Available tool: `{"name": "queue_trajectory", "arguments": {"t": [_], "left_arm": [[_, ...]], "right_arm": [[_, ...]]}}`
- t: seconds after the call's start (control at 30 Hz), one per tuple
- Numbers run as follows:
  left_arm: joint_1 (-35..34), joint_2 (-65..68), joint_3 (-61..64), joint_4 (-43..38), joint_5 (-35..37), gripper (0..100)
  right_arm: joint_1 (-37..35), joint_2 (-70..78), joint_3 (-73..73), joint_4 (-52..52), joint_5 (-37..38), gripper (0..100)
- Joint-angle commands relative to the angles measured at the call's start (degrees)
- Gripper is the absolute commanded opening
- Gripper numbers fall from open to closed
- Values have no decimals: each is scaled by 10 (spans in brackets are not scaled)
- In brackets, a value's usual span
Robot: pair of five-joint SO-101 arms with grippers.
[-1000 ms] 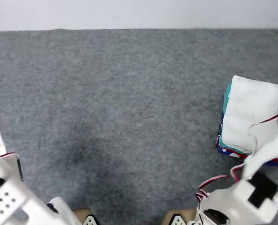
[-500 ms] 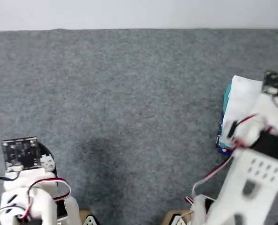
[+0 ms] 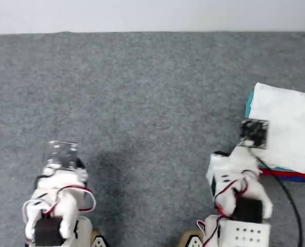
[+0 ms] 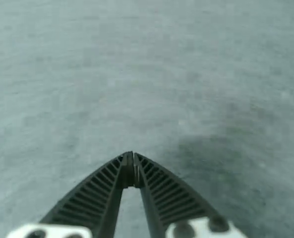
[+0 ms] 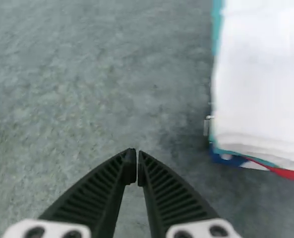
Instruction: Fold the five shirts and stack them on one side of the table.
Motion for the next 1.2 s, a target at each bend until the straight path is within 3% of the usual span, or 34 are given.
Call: {"name": "queue_trajectory", "arguments": {"t": [0.0,0.23,0.4,0.5,1.17], "left_arm": [[46,-3,36,-55,6,6],[47,-3,153,-99,6,6],[45,0,153,-88,6,6],[45,-2,153,-46,6,6],[58,-2,153,-45,4,6]], "right_arm": [[-34,-64,58,-23,-4,9],[-74,-191,185,-13,-2,9],[-72,-196,225,9,47,9],[-75,-192,236,10,48,9],[-74,-196,236,89,47,9]]}}
